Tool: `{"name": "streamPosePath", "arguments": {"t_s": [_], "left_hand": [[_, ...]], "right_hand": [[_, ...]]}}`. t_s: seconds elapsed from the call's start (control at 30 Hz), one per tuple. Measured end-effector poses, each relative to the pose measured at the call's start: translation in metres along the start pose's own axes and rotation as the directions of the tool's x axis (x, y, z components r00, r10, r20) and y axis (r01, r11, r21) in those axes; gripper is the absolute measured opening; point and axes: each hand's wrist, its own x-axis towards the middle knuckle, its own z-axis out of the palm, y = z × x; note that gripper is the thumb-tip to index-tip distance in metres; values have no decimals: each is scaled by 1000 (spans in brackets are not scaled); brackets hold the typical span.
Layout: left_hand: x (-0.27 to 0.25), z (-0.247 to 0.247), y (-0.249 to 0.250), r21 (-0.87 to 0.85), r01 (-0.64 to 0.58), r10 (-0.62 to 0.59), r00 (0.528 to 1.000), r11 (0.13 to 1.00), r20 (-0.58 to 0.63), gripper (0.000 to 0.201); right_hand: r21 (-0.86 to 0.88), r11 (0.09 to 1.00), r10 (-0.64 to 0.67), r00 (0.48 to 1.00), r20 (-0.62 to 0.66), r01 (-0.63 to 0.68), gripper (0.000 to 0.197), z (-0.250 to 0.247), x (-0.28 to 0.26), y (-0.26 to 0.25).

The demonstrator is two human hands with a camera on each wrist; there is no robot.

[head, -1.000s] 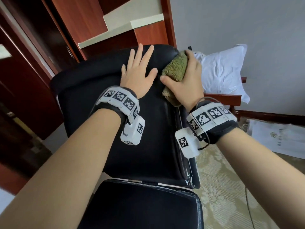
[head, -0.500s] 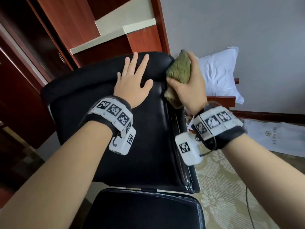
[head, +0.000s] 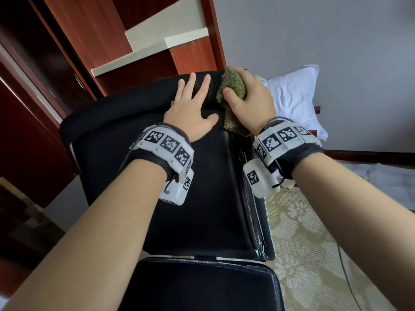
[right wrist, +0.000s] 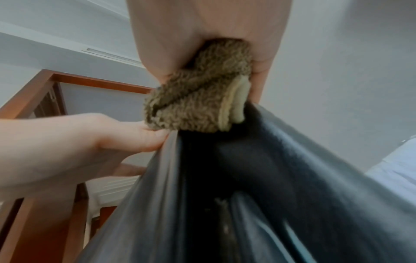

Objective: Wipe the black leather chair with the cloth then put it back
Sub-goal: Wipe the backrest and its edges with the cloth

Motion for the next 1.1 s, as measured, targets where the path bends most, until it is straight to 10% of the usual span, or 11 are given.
{"name": "streamPosePath", "arguments": {"t_s": [0.2,0.37,0.63,0.83,1.1], "left_hand": [[-1,1,-2,-5,-15,15,999,1000,-35,77],[-4,2,-2,-31,-8,7,1000,999,-26,76],[-4,3,0,-83,-10,8,1000,997,-27,77],[-4,3,1,-66,-15,13,999,998,-32,77],[-9,-3,2,-69,-15,15,1000,998,-2,78]], "right_hand": [[158,986,-32,997,-71,43,44,1,-1,5],[553,828,221,961,-166,-95,37,-15,9,7],[-32,999,-32,999,39,33,50,-1,4,2],[358,933,27,999,31,-36,42,-8,4,7],[427,901,95,995,-13,-80,32,-8,3,1]]}}
